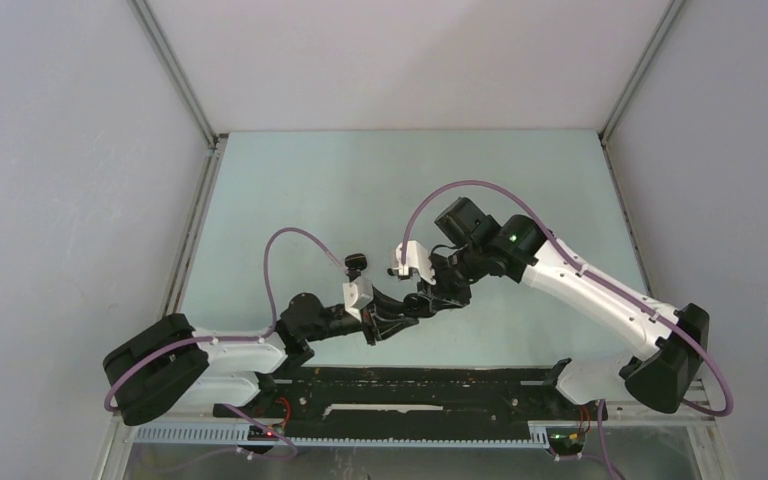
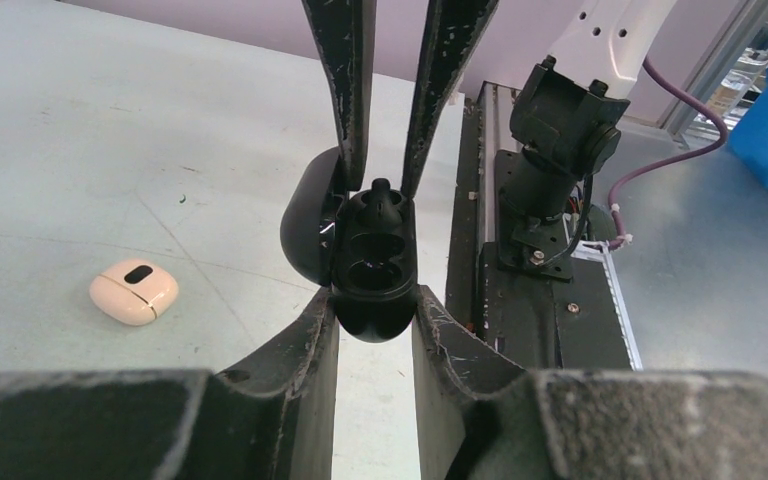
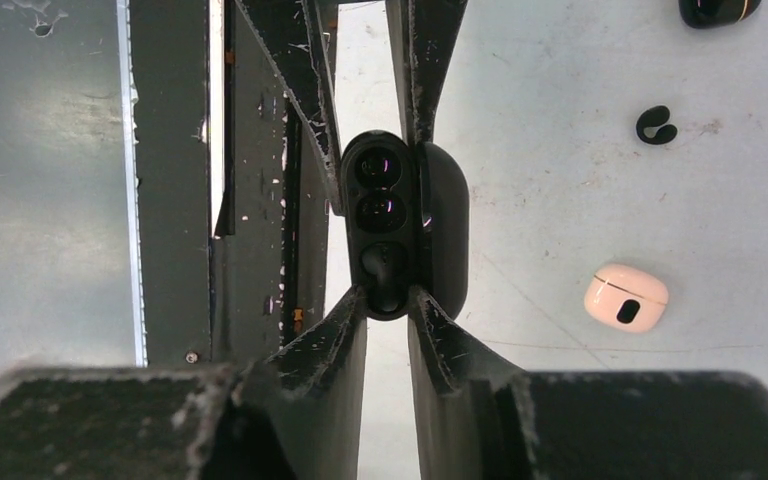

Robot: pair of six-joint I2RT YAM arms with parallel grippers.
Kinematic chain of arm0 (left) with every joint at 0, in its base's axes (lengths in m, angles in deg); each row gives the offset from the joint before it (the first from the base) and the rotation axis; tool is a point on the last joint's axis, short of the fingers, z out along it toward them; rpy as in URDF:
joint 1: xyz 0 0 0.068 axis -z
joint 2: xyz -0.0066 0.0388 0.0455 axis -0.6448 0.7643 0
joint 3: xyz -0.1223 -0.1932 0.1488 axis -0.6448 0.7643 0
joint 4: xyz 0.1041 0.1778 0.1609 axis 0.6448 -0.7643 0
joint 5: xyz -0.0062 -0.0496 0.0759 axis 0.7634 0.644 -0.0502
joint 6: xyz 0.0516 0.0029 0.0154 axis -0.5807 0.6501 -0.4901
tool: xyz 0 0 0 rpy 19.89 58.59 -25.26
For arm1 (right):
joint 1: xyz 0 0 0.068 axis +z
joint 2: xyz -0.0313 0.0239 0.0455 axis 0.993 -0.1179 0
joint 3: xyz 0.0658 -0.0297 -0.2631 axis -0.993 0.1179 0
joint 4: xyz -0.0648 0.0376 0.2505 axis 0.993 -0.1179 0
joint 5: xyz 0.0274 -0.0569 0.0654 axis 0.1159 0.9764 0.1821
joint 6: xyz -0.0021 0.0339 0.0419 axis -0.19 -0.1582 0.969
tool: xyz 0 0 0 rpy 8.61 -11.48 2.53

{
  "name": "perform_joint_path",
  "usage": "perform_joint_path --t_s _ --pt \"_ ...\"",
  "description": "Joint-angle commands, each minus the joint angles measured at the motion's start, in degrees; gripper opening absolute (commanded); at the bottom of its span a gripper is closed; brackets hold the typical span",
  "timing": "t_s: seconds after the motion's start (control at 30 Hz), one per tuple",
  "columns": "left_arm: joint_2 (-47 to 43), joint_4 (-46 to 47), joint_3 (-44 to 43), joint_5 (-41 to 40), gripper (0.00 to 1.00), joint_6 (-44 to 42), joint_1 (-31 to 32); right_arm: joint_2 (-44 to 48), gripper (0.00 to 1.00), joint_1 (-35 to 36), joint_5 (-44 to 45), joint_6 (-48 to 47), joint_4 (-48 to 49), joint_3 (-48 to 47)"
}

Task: Insert the wireless bluetooth earbuds into the charging case
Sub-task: Place the earbud in the charging case.

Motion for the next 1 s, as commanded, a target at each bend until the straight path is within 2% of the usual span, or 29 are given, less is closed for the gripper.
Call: perform_joint_path --t_s 0.0,0.4,0.53,0.77,0.87,0.97 --pt "0.0 3.0 0.2 0.4 0.00 0.5 -0.5 2.4 0.26 0.3 0.6 -0.2 -0.7 -0.5" --pt "0.6 2.9 0.1 0.2 0.00 0.6 -0.6 5.8 0.26 -3.2 -7.4 -2.1 -4.4 -1.7" --pt "0.8 2.9 0.1 0.1 0.00 0.7 -0.8 6.3 0.26 -8.4 -12.6 -2.2 -5.3 -3.9" --pt "-1.7 2.9 1.1 -1.4 0.00 0.7 -1.6 2.2 0.27 -29.7 -27.2 4.3 5.6 -3.0" --pt "-3.2 2.9 2.1 -2.0 0.00 0.9 -2.1 -1.5 0.26 -32.9 -26.6 8.2 10.8 -2.2" --pt "-5.2 2.7 3.0 -2.8 0.00 0.8 -2.8 -5.2 0.24 -32.0 -22.5 11.8 16.5 -0.8"
